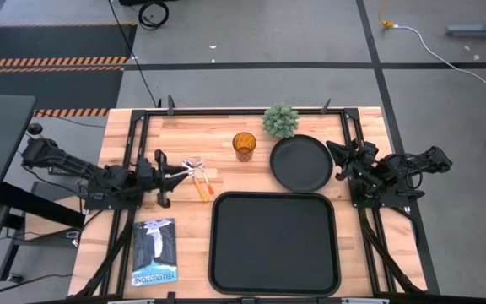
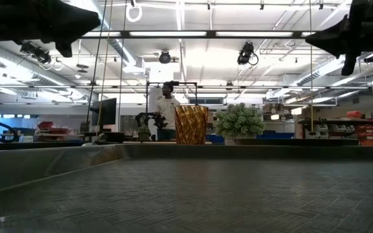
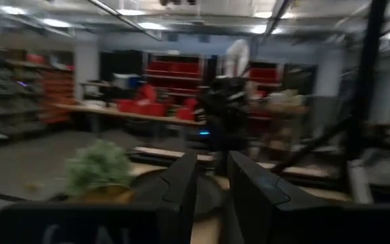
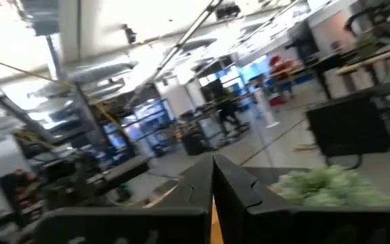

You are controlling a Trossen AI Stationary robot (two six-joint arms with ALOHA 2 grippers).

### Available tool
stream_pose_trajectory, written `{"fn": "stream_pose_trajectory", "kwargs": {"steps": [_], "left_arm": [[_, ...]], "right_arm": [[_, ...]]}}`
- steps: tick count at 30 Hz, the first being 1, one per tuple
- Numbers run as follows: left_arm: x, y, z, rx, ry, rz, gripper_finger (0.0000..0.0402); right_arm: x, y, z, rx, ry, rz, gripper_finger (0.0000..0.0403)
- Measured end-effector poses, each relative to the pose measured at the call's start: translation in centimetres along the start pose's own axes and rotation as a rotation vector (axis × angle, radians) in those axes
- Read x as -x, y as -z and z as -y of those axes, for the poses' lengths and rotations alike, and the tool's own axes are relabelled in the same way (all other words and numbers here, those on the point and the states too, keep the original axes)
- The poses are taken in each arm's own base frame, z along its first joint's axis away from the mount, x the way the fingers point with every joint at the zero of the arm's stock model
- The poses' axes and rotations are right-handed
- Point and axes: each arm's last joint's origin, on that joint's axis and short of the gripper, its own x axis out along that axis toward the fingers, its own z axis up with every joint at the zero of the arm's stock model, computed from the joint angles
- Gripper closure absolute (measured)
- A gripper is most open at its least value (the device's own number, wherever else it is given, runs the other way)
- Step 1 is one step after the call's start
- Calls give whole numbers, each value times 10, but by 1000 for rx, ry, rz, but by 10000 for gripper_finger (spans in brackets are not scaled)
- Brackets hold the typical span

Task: Pick and place plate/cup/fork/spoon on tray
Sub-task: Put the brown cup on the black tray

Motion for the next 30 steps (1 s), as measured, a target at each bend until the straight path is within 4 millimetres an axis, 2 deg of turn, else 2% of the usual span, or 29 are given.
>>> {"fn": "stream_pose_trajectory", "kwargs": {"steps": [5, 12, 16, 19, 24, 30], "left_arm": [[-9, 3, -1, -124, 1, 29, 308], [-19, 2, -1, -387, 208, 164, 308], [-24, -2, -5, -409, 189, 242, 308], [-34, -7, -4, -396, 239, 268, 308], [-73, -16, 3, -364, 239, 198, 308], [-139, -13, -5, -332, 172, -156, 308]], "right_arm": [[-2, 1, 2, 51, -4, 1, 395], [-4, 15, 1, 32, -47, -112, 395], [-6, 25, 1, 11, -26, -182, 393], [-9, 28, -3, 15, -54, -229, 393], [-20, 17, -17, 35, -74, -258, 392], [-35, 12, -29, 93, -38, -303, 392]]}}
